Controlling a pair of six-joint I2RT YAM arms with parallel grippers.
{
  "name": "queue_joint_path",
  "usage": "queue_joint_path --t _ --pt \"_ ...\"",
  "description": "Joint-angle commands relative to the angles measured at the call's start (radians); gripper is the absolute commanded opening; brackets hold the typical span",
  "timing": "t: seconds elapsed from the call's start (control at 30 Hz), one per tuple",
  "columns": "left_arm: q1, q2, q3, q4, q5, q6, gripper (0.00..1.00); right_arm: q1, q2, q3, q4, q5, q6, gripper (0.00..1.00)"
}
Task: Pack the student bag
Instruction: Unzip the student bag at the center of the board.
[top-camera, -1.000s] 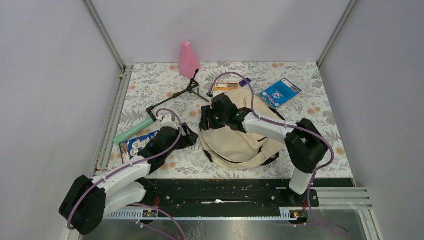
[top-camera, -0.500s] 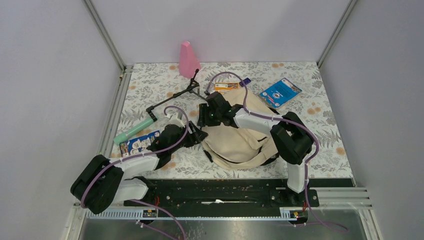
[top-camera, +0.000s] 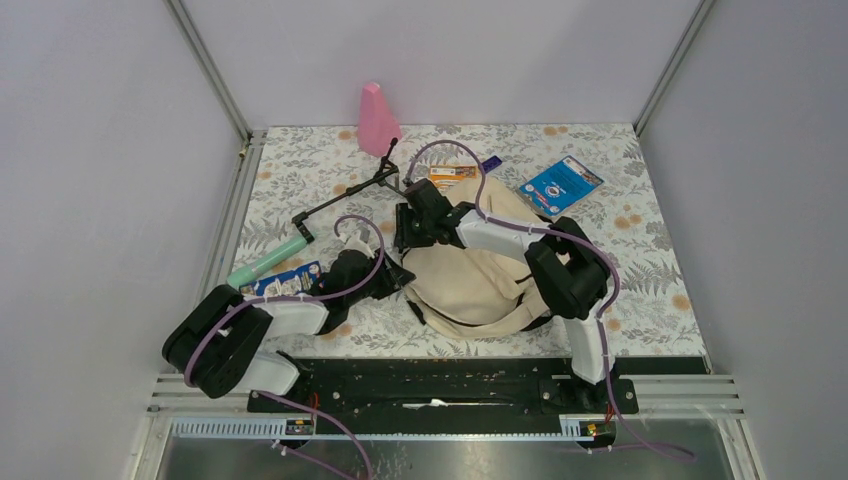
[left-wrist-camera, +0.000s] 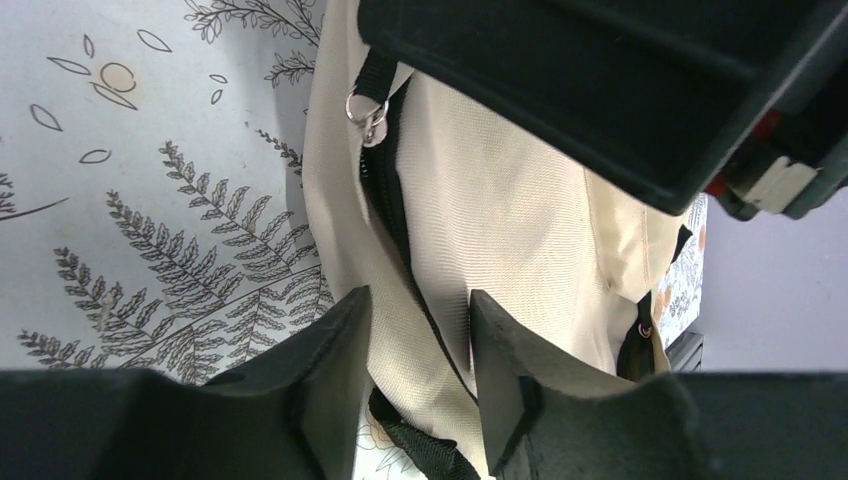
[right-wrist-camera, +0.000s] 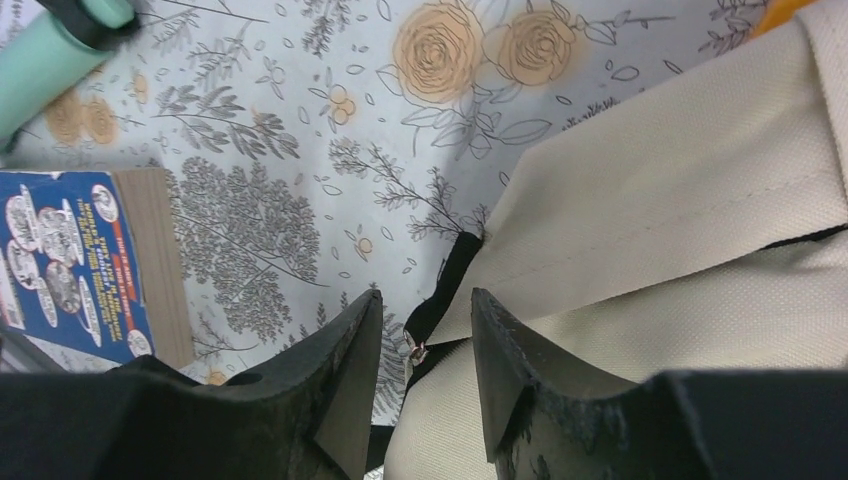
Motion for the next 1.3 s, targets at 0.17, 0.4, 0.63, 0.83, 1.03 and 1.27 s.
queue_joint_path --t 0.17,0.4,0.63,0.83,1.03,1.27 --pt "0.003 0.077 0.019 0.169 0.068 -0.019 0.24 -0.005 0.07 0.061 -0.038 0.057 0.028 0.46" --pt "0.002 0.116 0.013 0.203 0.08 -0.024 0.12 -0.004 0.127 0.112 -0.056 0.051 0.02 0.46" --pt "0.002 0.124 0.007 0.21 0.083 -0.024 0.0 0.001 0.167 0.158 -0.111 0.104 -0.011 0.32" --pt "0.002 0.12 -0.013 0.154 0.06 -0.043 0.0 0.001 0.094 0.077 -0.037 0.119 -0.023 0.0" --pt "0.002 0.098 -0.068 0.174 0.047 -0.063 0.0 0.001 -0.084 -0.083 0.155 0.173 -0.023 0.0" --pt "0.001 0.057 -0.092 0.156 0.042 -0.065 0.0 0.001 -0.199 -0.181 0.254 0.208 -0.016 0.0"
